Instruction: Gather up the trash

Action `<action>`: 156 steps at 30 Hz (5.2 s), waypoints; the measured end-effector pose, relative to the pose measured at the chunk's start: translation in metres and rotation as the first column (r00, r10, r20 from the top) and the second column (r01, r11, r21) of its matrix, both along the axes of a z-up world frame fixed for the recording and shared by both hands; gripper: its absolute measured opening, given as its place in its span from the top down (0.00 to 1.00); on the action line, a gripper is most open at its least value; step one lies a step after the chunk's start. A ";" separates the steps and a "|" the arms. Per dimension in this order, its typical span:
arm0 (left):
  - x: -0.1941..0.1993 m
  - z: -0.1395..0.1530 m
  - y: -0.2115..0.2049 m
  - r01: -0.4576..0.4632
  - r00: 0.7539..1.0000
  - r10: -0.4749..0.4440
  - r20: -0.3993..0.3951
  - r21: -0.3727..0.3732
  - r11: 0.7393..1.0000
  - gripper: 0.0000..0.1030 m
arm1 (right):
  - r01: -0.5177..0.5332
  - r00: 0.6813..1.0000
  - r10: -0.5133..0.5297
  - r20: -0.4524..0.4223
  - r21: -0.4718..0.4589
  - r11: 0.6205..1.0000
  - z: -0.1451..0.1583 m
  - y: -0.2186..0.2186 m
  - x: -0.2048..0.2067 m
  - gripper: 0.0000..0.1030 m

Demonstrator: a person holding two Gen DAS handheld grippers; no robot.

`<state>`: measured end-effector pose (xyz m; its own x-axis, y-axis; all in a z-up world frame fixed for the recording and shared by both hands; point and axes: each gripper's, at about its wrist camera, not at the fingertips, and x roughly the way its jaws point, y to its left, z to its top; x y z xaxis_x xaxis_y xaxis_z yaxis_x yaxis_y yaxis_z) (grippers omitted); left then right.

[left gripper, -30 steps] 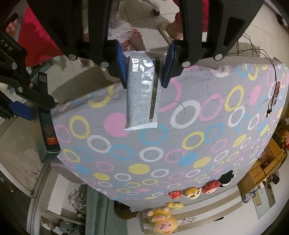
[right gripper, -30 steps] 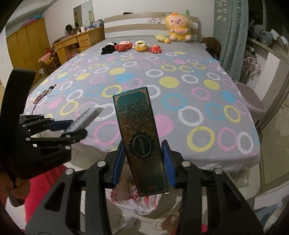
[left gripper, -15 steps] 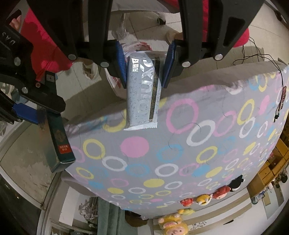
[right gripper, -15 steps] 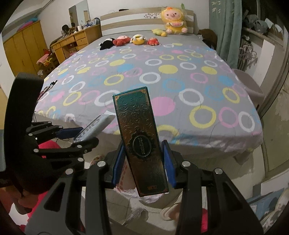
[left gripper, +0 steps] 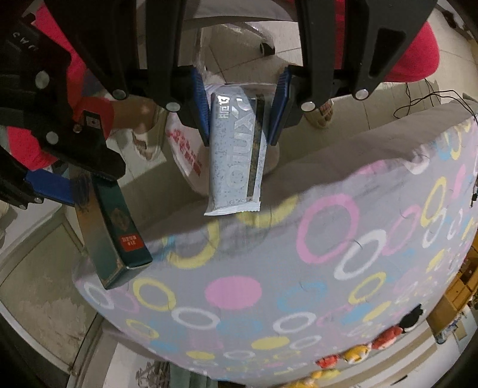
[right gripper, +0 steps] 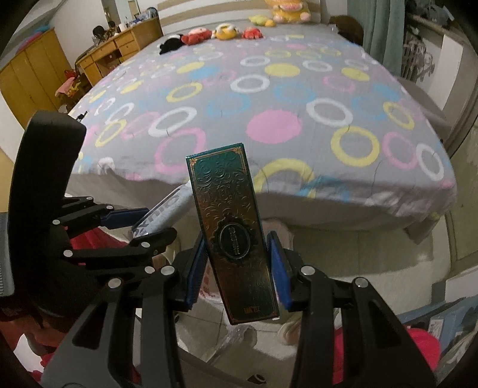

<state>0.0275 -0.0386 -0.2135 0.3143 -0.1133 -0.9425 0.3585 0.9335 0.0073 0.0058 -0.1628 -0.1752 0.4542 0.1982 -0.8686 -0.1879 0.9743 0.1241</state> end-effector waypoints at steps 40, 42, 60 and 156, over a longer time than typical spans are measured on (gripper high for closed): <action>0.060 -0.168 -0.047 0.212 0.946 -0.161 -0.280 0.163 0.964 0.64 | 0.112 0.934 -0.088 -0.346 0.050 0.992 -0.172 -0.028 0.049 0.61; 0.063 -0.172 -0.047 0.226 0.942 -0.171 -0.288 0.169 0.959 0.64 | 0.116 0.928 -0.091 -0.362 0.048 0.992 -0.181 -0.028 0.054 0.61; 0.075 -0.234 -0.069 0.257 0.908 -0.161 -0.386 0.210 0.943 0.64 | 0.181 0.845 -0.126 -0.520 0.055 0.982 -0.263 -0.031 0.071 0.61; -0.116 0.209 -0.001 -0.275 0.832 0.296 0.469 -0.115 0.955 0.14 | 0.290 0.837 -0.249 0.488 -0.008 0.957 0.177 -0.029 -0.147 0.06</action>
